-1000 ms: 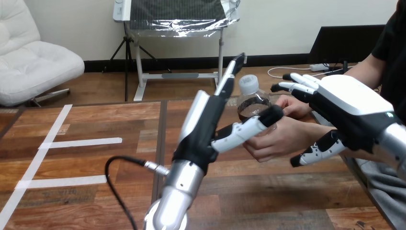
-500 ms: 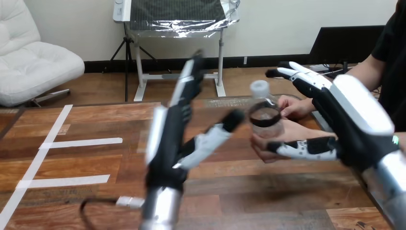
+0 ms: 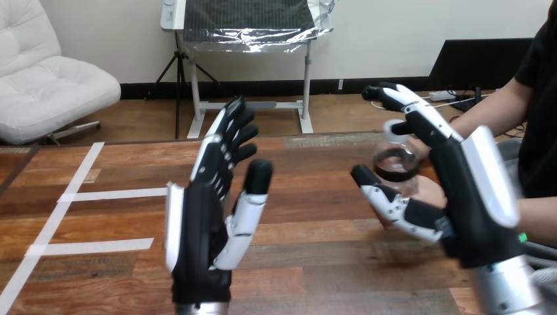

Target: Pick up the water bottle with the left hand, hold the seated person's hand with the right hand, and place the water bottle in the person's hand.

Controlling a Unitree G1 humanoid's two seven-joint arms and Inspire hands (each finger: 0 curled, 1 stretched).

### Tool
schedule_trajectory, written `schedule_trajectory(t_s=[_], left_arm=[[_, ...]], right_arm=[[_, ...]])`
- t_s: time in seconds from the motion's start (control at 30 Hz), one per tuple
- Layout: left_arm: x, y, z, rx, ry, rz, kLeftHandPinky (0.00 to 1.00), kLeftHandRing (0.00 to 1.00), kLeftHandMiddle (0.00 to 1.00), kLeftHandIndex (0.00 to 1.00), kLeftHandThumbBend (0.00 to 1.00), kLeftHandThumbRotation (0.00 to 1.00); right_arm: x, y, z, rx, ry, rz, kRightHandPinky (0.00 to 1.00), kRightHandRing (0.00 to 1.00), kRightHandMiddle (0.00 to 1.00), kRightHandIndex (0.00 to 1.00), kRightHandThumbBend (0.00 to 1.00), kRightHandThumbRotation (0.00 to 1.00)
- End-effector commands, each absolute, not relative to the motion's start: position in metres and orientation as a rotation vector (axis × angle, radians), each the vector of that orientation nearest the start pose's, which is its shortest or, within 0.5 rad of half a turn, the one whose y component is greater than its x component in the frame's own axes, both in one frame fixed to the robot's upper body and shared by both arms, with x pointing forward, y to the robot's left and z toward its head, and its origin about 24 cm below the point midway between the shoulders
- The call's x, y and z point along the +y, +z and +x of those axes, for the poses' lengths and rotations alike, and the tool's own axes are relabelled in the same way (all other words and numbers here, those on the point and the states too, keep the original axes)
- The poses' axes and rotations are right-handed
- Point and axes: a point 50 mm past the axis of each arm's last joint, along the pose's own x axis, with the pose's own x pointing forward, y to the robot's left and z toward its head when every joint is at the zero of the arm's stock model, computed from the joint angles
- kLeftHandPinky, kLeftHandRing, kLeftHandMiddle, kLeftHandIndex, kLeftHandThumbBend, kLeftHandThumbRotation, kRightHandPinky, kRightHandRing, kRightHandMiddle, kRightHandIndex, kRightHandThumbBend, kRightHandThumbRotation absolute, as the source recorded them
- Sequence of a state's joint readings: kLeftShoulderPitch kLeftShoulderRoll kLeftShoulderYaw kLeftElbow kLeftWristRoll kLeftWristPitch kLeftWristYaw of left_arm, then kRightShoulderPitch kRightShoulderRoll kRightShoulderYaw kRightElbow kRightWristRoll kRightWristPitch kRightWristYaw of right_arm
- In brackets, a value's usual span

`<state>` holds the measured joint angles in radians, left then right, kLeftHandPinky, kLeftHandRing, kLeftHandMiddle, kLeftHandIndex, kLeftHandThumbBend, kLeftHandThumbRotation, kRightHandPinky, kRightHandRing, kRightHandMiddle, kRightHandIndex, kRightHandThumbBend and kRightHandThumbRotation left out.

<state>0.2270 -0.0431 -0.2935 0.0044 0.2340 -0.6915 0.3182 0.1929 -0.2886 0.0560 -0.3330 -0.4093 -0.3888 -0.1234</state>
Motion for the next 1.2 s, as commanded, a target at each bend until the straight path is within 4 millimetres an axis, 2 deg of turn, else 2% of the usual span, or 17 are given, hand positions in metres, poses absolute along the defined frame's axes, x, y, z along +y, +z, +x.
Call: schedule_trajectory(t_s=[0.0,0.37,1.17], left_arm=[[0.086,0.074,0.179,-0.587,0.046,-0.053,0.77,0.82,0.84,0.85,0.50,0.84],[0.088,0.068,0.164,-0.582,0.080,-0.019,0.75,0.81,0.85,0.85,0.46,0.86],[0.088,0.060,0.149,-0.544,0.132,0.001,0.70,0.78,0.83,0.83,0.38,0.87]], right_arm=[[-0.155,0.110,0.201,-0.613,0.026,-0.553,0.73,0.86,0.91,0.85,0.22,0.00],[-0.144,0.097,0.198,-0.622,0.073,-0.465,0.72,0.86,0.89,0.82,0.15,0.00],[-0.136,0.084,0.193,-0.566,0.140,-0.365,0.74,0.86,0.90,0.85,0.14,0.00]])
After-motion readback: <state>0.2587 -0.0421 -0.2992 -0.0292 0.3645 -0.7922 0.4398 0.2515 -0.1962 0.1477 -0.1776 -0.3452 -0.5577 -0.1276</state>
